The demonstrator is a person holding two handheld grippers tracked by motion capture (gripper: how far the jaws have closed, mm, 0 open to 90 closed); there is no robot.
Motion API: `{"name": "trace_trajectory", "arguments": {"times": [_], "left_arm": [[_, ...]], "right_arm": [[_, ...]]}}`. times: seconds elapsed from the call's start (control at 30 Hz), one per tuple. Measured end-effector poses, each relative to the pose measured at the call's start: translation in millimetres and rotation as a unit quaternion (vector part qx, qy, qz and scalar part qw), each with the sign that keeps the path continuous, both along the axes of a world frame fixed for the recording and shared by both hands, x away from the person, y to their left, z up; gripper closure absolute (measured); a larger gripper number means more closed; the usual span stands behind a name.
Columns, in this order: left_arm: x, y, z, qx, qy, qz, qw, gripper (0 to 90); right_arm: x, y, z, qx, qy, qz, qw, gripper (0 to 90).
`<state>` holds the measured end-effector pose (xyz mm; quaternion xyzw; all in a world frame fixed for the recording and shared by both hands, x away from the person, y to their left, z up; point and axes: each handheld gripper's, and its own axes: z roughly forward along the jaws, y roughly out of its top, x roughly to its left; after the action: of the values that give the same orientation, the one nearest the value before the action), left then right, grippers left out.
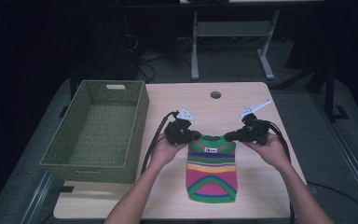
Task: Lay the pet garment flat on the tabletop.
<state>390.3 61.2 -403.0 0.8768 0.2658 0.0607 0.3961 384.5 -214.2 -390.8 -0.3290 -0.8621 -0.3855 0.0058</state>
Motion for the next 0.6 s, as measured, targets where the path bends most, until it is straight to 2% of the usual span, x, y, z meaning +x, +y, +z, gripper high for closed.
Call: {"name": "trace_trajectory", "arguments": {"times": [0.23, 0.37, 0.4, 0.6], "left_arm": [[9.9, -4.5, -9.8, -0.002, 0.011, 0.013, 0.9999, 85.4], [15.8, -5.1, -17.5, -0.004, 0.02, 0.018, 0.9996, 85.2], [16.9, -5.7, -19.3, -0.011, 0.024, 0.023, 0.9994, 85.1], [25.0, -6.7, -27.4, -0.005, 0.031, 0.031, 0.999, 83.4]], "right_arm": [[10.8, -2.0, -8.9, -0.001, 0.009, -0.007, 0.9999, 84.8], [17.1, -2.5, -16.3, -0.004, 0.021, -0.012, 0.9997, 84.7], [19.1, -2.8, -18.3, -0.004, 0.02, -0.011, 0.9997, 84.7], [29.7, -4.0, -28.7, -0.001, 0.034, -0.018, 0.9992, 83.8]]}}
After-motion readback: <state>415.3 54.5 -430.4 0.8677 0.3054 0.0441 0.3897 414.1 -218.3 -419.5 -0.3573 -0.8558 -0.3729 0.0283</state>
